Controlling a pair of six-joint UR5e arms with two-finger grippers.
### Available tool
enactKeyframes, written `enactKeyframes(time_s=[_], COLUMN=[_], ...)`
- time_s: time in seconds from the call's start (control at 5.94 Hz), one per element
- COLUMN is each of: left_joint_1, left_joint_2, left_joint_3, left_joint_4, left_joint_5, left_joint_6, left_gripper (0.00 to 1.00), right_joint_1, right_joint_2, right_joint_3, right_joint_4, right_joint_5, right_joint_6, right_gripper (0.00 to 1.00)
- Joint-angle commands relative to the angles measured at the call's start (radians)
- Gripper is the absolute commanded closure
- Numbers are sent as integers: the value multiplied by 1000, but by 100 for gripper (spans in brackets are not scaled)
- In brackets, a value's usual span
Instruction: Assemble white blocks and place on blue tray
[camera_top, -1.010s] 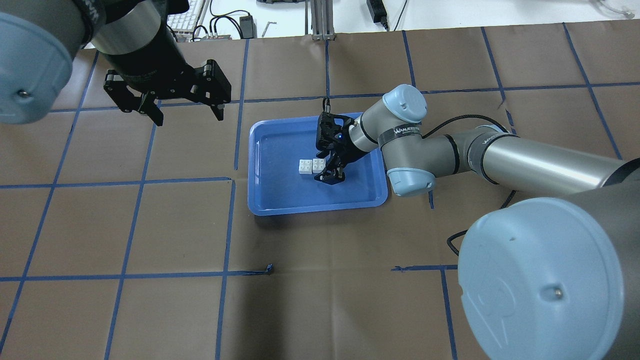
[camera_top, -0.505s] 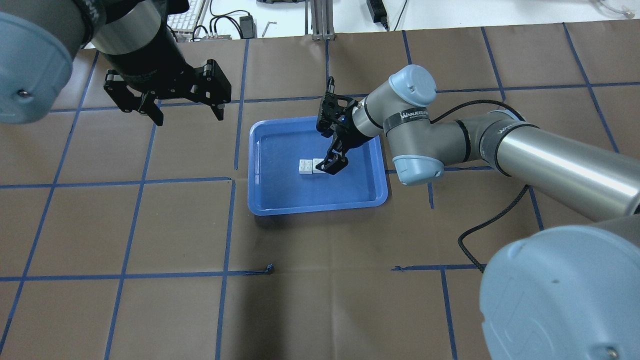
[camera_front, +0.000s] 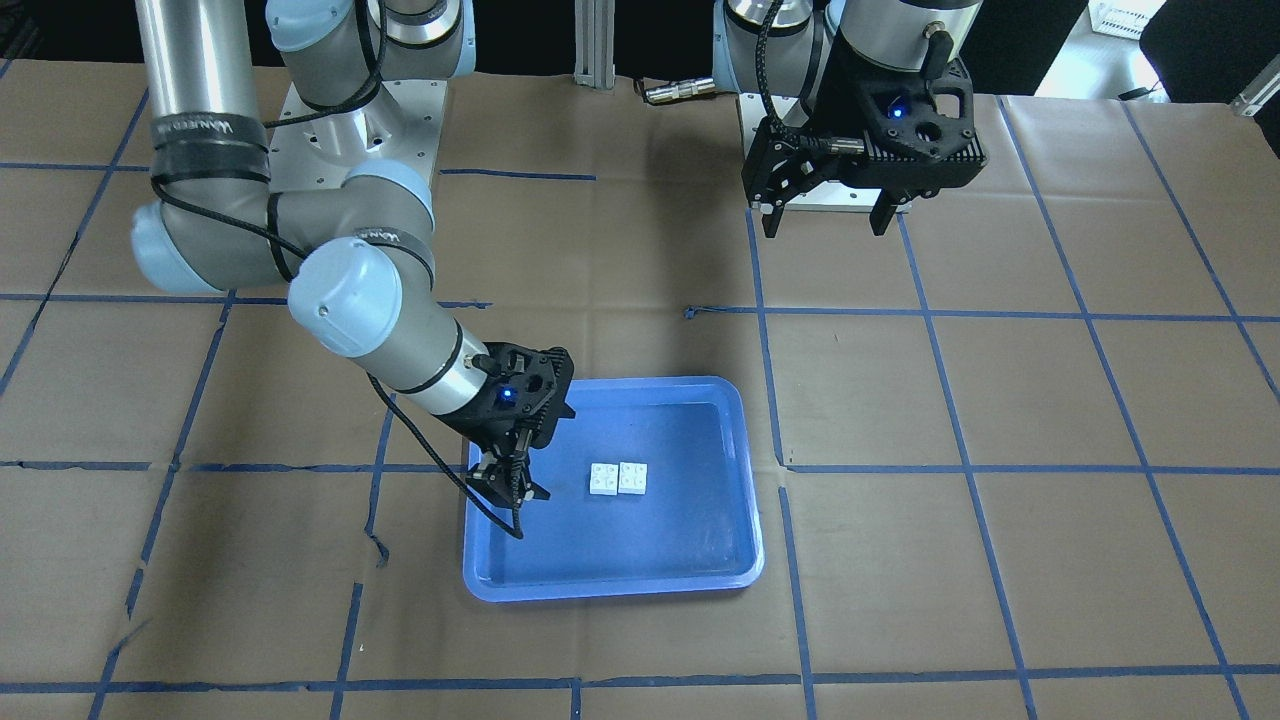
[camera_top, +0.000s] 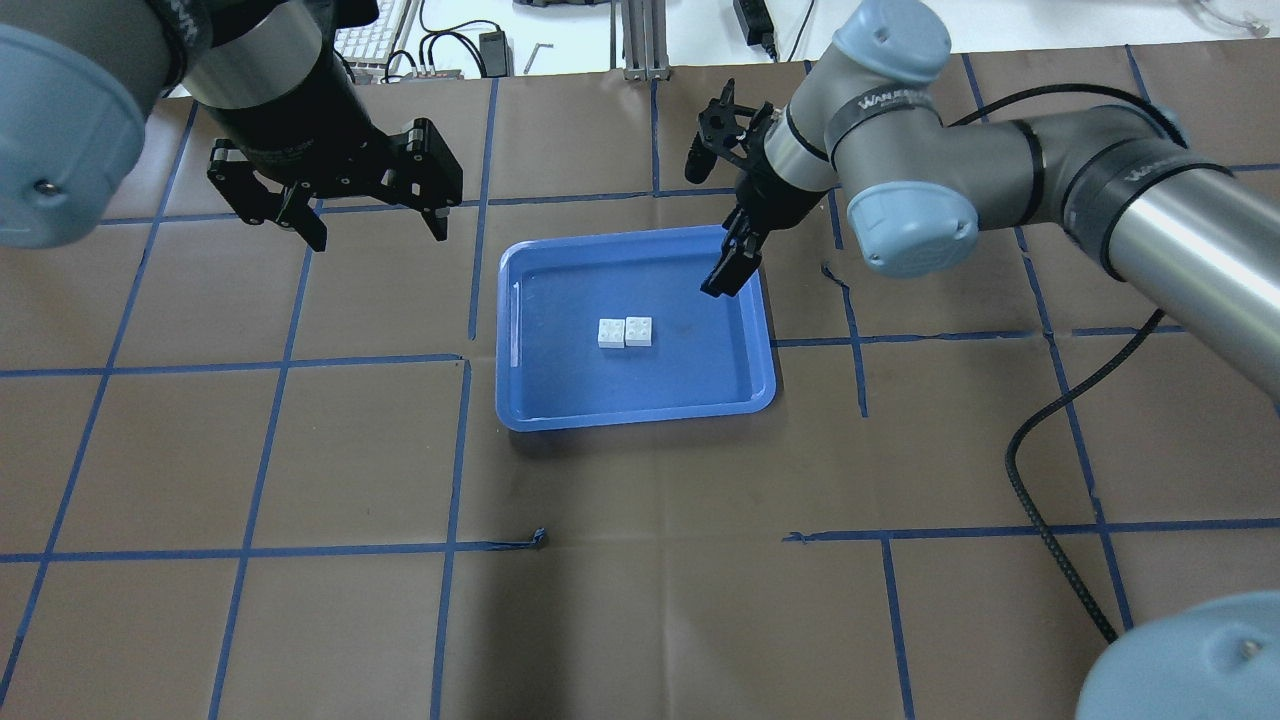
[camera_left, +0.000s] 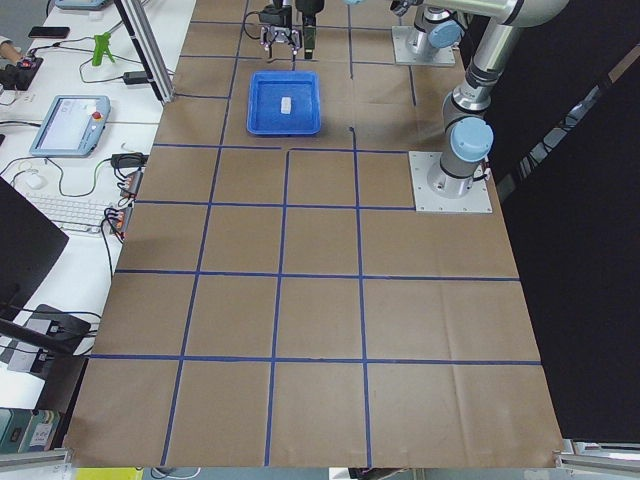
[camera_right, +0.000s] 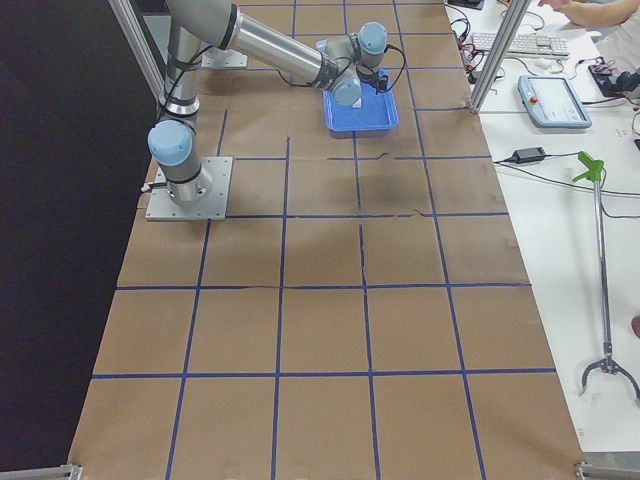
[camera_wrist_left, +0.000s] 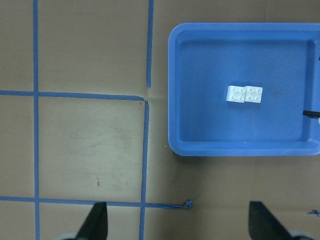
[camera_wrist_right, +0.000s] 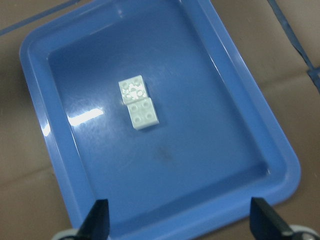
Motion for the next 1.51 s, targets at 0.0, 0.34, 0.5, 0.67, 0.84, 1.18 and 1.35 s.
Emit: enactKeyframes(time_s=[0.0, 0.34, 0.5, 0.67, 0.84, 1.18, 1.35], left_joint_1=[0, 0, 0, 0, 0, 0, 0], left_joint_2=[0, 0, 0, 2, 2, 2, 2], left_joint_3=[0, 0, 0, 0, 0, 0, 0], left_joint_4=[-1, -1, -1, -1, -1, -1, -1], left_joint_5=[0, 0, 0, 0, 0, 0, 0], left_joint_6=[0, 0, 0, 0, 2, 0, 0], left_gripper=[1, 1, 1, 1, 1, 1, 1], right_joint_1=[-58, -112, -123, -126, -120, -112, -112], right_joint_2=[-54, -132, -180, -196, -220, -254, -254], right_joint_3=[-85, -103, -120, -164, -230, -248, -240], right_joint_4=[168, 271, 360, 453, 555, 609, 609], right_joint_5=[-130, -224, -293, -298, -336, -329, -329], right_joint_6=[122, 452, 662, 811, 972, 1049, 1049], right_gripper=[0, 0, 0, 0, 0, 0, 0])
